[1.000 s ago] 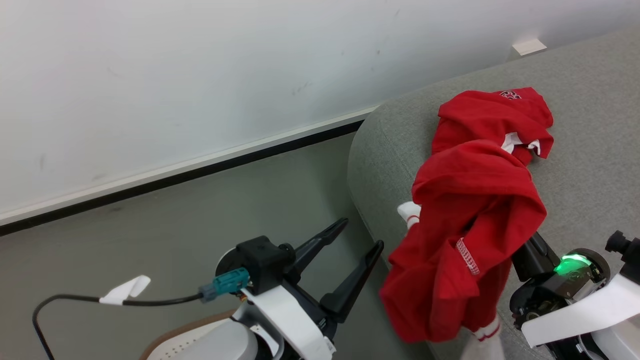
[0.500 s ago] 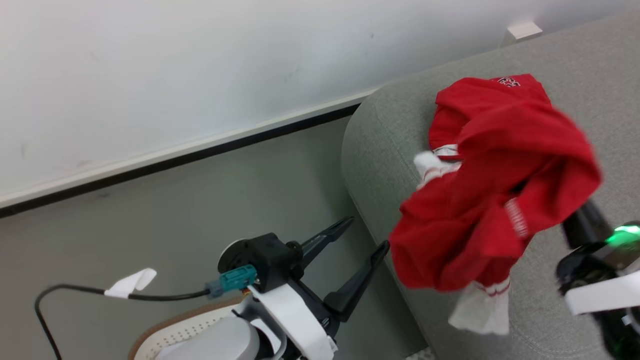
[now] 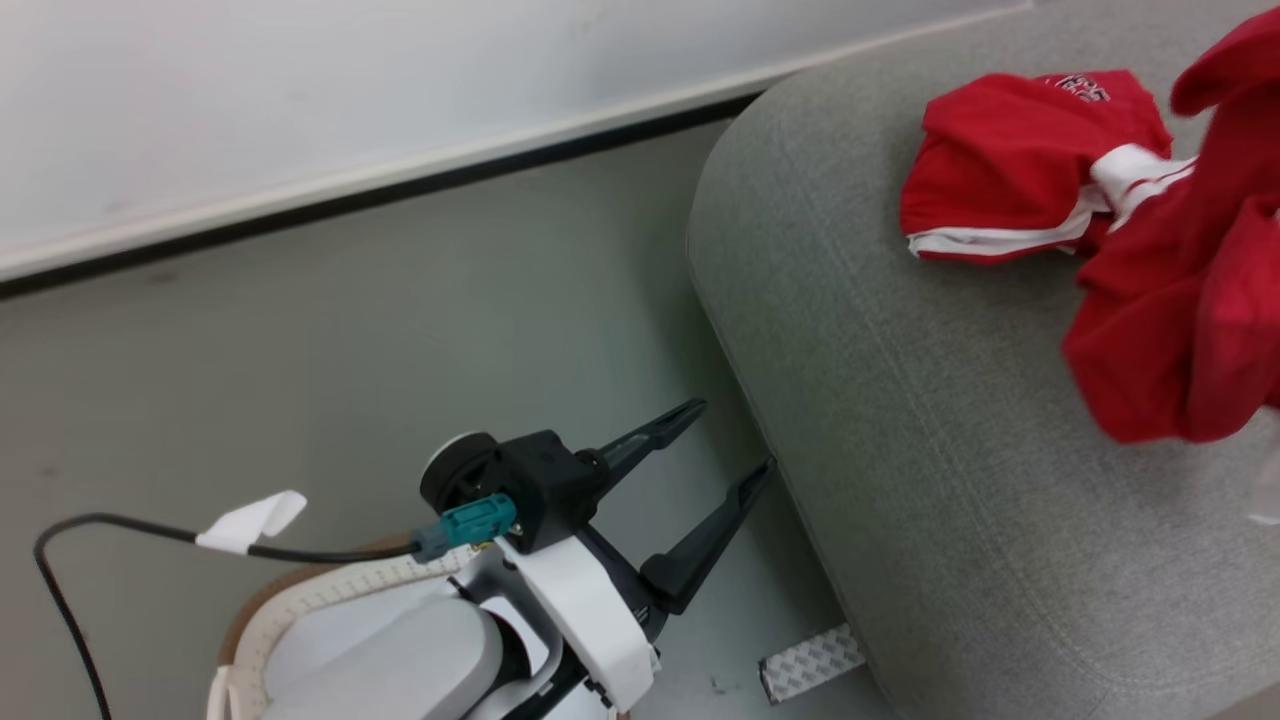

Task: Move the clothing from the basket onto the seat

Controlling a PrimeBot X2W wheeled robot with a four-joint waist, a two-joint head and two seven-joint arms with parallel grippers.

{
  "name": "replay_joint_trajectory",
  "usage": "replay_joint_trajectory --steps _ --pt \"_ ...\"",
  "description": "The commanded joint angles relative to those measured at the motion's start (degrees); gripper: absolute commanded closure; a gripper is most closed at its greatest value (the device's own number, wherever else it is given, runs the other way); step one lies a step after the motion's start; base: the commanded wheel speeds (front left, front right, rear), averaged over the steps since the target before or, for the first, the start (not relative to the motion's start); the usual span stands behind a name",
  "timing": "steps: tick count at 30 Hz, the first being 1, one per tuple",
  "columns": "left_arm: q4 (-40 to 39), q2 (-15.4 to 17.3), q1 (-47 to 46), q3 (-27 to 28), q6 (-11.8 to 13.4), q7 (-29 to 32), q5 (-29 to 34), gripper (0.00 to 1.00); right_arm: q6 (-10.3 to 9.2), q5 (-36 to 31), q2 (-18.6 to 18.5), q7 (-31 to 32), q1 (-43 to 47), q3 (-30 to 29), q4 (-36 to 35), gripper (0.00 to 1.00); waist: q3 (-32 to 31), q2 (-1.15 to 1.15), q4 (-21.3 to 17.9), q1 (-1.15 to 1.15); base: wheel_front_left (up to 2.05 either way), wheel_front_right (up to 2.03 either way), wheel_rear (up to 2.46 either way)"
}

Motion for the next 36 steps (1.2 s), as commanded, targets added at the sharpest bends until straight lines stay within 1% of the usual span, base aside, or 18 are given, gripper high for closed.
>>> replay_joint_trajectory --steps 1,5,8,10,13,18,22,28,31,35,36 --pt "-0.41 0.46 -0.74 -0.04 -0.1 0.42 0.47 0.0 -0.13 -0.68 -0.15 0.42 -1.02 -1.09 0.76 1.0 2.39 0.0 0.14 0.0 0.0 0.0 0.0" --pt "-1.5 1.6 -2.7 -0.09 -0.29 2.11 1.4 0.0 -0.13 -4.08 -0.18 2.76 -3.48 -5.31 3.85 1.0 6.43 0.0 0.95 0.0 0.0 0.0 0.0" --pt "-2.3 2.35 -4.0 0.19 -0.16 3.38 1.86 0.0 -0.13 -6.77 0.48 3.29 -5.47 -9.14 6.15 1.0 9.76 0.0 1.75 0.0 0.0 0.0 0.0" --pt "-2.86 2.81 -4.93 0.15 -0.32 4.19 2.2 0.0 -0.13 -7.74 1.56 2.97 -6.8 -11.73 8.17 1.0 11.82 0.0 2.48 0.0 0.0 0.0 0.0" --pt "-3.25 3.11 -6.05 0.1 -0.55 4.93 2.61 0.0 -0.13 -8.7 1.98 4.0 -8.2 -13.02 11.73 1.0 14.3 0.0 3.65 0.0 0.0 0.0 0.0" --pt "-3.03 2.54 -7.09 -0.01 -0.68 4.68 2.99 0.0 -0.13 -10.81 1.68 5.84 -9.57 -12.46 20.03 1.0 16.7 0.0 5.35 0.0 0.0 0.0 0.0" --pt "-2.35 2.26 -7.19 0.03 -0.79 3.94 2.89 0.0 -0.13 -12.51 1.45 8.75 -10.6 -11.27 26.61 1.0 17.43 0.0 6.39 0.0 0.0 0.0 0.0" --pt "-1.28 1.76 -7.5 0.2 -0.93 2.96 2.57 0.0 -0.13 -15.92 -0.97 12.66 -10.45 -8.54 34.33 1.0 17.92 0.0 8.04 0.0 0.0 0.0 0.0" --pt "-0.75 1.44 -7.27 0.24 -0.93 2.34 2.2 0.0 -0.13 -15.87 -1.42 13.3 -10.4 -8.77 37.38 1.0 17.81 0.0 8.66 0.0 0.0 0.0 0.0" --pt "-0.04 0.76 -7.23 0.22 -0.98 1.47 1.77 0.0 -0.13 -14.97 -1.49 12.26 -9.83 -8.4 38.35 1.0 17.18 0.0 9.18 0.0 0.0 0.0 0.0" --pt "0.19 0.62 -7.11 0.22 -0.96 1.44 1.67 0.0 -0.13 -14.82 -1.59 12.42 -9.59 -7.99 38.45 0.96 16.83 0.0 9.15 0.0 0.0 0.0 0.0"
